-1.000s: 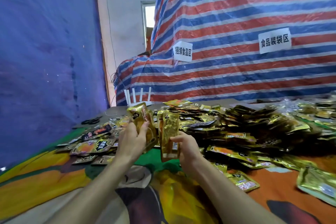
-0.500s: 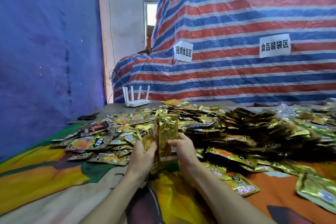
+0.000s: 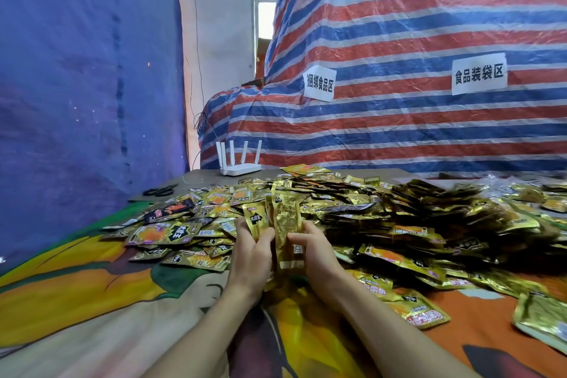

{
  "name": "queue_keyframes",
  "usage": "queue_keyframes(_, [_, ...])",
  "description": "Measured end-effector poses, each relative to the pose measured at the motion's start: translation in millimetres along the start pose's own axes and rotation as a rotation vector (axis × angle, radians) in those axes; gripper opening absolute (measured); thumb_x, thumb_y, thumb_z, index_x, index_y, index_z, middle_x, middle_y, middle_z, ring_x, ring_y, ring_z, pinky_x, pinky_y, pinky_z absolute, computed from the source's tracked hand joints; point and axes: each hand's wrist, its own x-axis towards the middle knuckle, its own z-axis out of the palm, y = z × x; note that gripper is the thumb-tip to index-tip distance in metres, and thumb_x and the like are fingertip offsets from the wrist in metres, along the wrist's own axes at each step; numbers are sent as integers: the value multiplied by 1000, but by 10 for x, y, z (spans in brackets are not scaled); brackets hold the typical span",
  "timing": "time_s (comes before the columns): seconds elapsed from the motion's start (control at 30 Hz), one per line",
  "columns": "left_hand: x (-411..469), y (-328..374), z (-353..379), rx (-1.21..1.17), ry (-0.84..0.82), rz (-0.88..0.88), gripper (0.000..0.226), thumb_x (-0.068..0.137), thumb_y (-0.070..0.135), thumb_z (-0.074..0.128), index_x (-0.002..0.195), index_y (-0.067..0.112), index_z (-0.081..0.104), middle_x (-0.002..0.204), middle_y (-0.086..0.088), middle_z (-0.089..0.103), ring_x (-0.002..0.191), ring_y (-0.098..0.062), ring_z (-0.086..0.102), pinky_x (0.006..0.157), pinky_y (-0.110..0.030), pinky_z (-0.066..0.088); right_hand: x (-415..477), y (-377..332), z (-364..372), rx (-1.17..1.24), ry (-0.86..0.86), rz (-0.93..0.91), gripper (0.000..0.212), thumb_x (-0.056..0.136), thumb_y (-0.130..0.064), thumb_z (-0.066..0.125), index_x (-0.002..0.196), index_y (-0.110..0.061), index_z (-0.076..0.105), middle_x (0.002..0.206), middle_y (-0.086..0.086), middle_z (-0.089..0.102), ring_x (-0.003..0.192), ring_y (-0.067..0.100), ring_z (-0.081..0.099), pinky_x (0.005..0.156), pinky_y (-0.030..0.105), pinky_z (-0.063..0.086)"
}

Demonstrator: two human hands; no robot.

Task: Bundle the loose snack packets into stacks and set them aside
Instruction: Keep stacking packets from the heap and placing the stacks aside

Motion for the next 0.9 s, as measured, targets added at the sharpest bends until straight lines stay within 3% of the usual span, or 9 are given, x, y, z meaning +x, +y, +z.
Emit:
queue_keyframes(0.1, [-10,-4,-23,1,-46,-13,43,73,61,59,105,38,41,102,1,67,95,-19,68,85,-47,56,-16,24,49,7,-77,17,31,89,-7,53,112,-22,68,105,12,75,98,36,71,78,48,58])
queue_keyframes(0.2, [7,6,-6,-87,4,-44,53,63,35,75,107,19,50,101,-15,70,94,-33,70,85,-53,57,-60,37,122,-15,-158,14,48,70,-11,54,114,-23,67,113,18,72,99,34,70,81,43,54])
queue_keyframes(0.27, [35,-19,-24,-177,-11,-108,46,61,13,77,105,4,63,96,-23,72,85,-35,72,75,-45,61,-72,43,119,-61,-177,-2,62,61,-10,49,120,-23,64,113,17,72,99,29,69,79,36,54])
queue_keyframes(0.37, [49,-37,-83,-115,-71,-116,7,69,-2,78,72,1,72,72,-16,71,61,-22,68,53,-26,55,-80,53,67,-66,-207,-5,69,59,-7,47,125,-24,62,114,15,72,104,34,69,81,42,58])
queue_keyframes(0.53, [15,-3,-108,-21,-167,28,11,61,18,65,61,14,75,63,-6,69,57,-14,62,54,-21,49,-115,-36,68,46,-298,-51,77,56,1,42,126,-25,62,113,9,72,107,28,68,89,41,56])
queue_keyframes(0.63, [16,-34,-92,-104,-202,-13,23,65,16,65,85,9,76,79,-13,73,71,-23,70,59,-28,55,-125,-57,36,-61,-285,-75,73,71,5,47,137,-25,56,120,10,67,108,28,66,87,37,56])
queue_keyframes(0.77, [58,-101,-57,-159,-115,-105,60,64,16,70,120,1,56,104,-26,69,95,-44,69,80,-57,59,-133,-45,-29,-385,-92,-232,65,89,9,59,145,-24,48,139,12,50,113,13,60,80,18,55])
queue_keyframes(0.83, [44,-113,-66,-94,-138,-126,56,64,19,73,116,0,59,102,-24,70,91,-39,71,73,-48,61,-142,-78,-63,-487,8,-266,63,86,4,68,140,-23,52,139,6,51,117,15,57,85,23,55])
queue_keyframes(0.9, [32,-116,-80,-71,-172,-162,31,71,12,76,100,2,69,92,-22,71,77,-32,73,60,-38,58,-155,-125,-106,-591,19,-281,55,83,-2,75,134,-19,60,133,3,58,117,17,58,94,36,56])
